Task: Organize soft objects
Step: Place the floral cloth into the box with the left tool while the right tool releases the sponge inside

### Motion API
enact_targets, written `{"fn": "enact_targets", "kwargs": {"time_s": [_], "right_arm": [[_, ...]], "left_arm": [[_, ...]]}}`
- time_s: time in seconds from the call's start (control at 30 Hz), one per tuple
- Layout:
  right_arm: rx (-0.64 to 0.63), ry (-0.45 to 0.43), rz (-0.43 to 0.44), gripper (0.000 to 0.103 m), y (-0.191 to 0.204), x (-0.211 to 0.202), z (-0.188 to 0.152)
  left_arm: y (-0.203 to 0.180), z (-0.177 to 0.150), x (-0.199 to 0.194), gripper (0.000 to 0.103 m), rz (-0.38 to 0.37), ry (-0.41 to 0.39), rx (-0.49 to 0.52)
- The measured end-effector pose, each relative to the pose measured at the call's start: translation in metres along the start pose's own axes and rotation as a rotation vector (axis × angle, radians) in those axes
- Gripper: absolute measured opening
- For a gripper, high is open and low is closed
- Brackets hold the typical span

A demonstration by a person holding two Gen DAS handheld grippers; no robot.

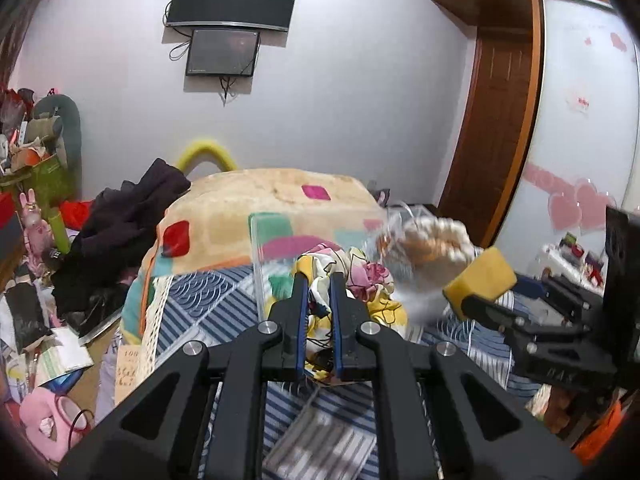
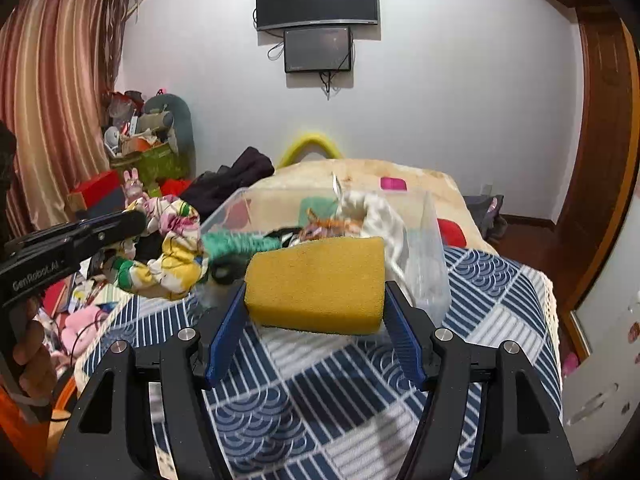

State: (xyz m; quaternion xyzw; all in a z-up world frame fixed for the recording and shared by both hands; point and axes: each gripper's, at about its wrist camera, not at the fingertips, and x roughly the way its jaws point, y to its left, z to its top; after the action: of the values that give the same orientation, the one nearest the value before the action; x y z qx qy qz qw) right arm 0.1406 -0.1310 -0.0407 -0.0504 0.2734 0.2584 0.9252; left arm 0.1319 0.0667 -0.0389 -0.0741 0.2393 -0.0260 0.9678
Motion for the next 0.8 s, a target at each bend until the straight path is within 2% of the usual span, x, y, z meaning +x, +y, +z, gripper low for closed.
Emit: {"fn": "enact_targets", "kwargs": {"time_s": [0.3,0.57,0.67,0.8], "right_arm": [[0.021,0.02,0.025,0.063,0.005,0.042,0.015],[-0.009,0.102,0.014,0.064,0.013,0.074,0.003],[-0.017,0.102,0.002,0.066,0.014,0.069,0.004],[-0.006,0.101,0.004,0.075,0.008,0.06,0.005]], "left_arm": [[0.014,0.019,0.051,0.009,0.001,0.029,-0.066],[0.017,0.002,0.096,0.011,0.041,0.131,-0.062],[0.018,-0.001,0.098,0.022,0.04,0.133,-0.066],[0.016,0.0,0.088,0.039,0.046,0.114,-0.051]]}}
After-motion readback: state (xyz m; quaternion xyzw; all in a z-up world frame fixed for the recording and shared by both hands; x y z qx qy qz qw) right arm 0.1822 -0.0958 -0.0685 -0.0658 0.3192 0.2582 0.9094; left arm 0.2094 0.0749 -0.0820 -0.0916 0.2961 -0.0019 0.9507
